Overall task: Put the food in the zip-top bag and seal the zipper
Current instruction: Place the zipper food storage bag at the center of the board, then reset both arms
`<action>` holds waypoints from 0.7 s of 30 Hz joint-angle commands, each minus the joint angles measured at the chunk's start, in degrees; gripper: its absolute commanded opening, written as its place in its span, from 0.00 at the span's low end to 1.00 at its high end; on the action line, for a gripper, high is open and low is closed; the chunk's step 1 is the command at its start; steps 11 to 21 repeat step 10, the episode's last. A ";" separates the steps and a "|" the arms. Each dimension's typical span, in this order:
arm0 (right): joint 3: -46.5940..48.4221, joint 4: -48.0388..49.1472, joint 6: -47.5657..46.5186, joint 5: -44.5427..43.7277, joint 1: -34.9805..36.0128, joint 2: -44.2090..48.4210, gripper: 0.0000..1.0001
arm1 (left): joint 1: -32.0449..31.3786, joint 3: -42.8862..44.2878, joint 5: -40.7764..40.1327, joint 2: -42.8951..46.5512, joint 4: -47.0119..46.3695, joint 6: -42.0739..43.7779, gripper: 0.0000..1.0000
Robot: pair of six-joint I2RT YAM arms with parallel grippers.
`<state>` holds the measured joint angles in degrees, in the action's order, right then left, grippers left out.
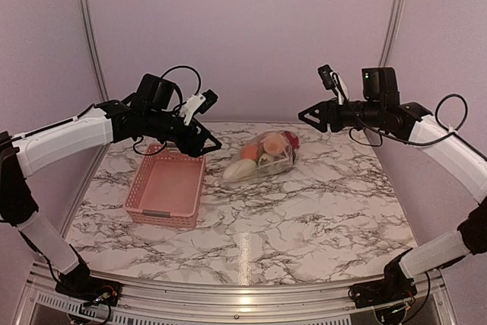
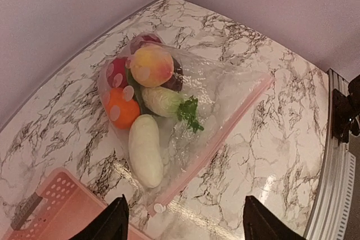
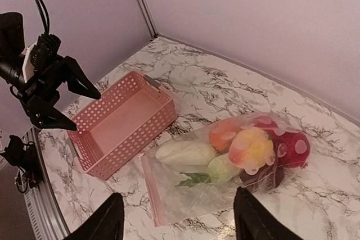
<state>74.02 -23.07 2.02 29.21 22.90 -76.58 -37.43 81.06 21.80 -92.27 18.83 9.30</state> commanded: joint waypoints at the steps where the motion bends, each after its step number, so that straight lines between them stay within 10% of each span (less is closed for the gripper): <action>1: 4.47 -1.72 2.50 -3.18 -0.22 3.57 0.81 | -0.05 -4.05 -8.90 11.05 -6.52 -7.60 0.84; 3: 6.63 -2.09 5.07 -13.52 -0.29 2.97 0.97 | -0.01 -4.59 -14.95 13.09 -7.94 -11.13 0.99; 8: 17.96 -5.68 9.18 -37.09 -0.22 -1.53 0.99 | 0.08 -0.22 -35.23 14.39 -4.67 -21.00 0.99; 21: 18.63 -3.71 7.66 -39.13 -0.22 -1.44 0.99 | 0.16 0.89 -38.27 14.66 -3.46 -23.87 0.99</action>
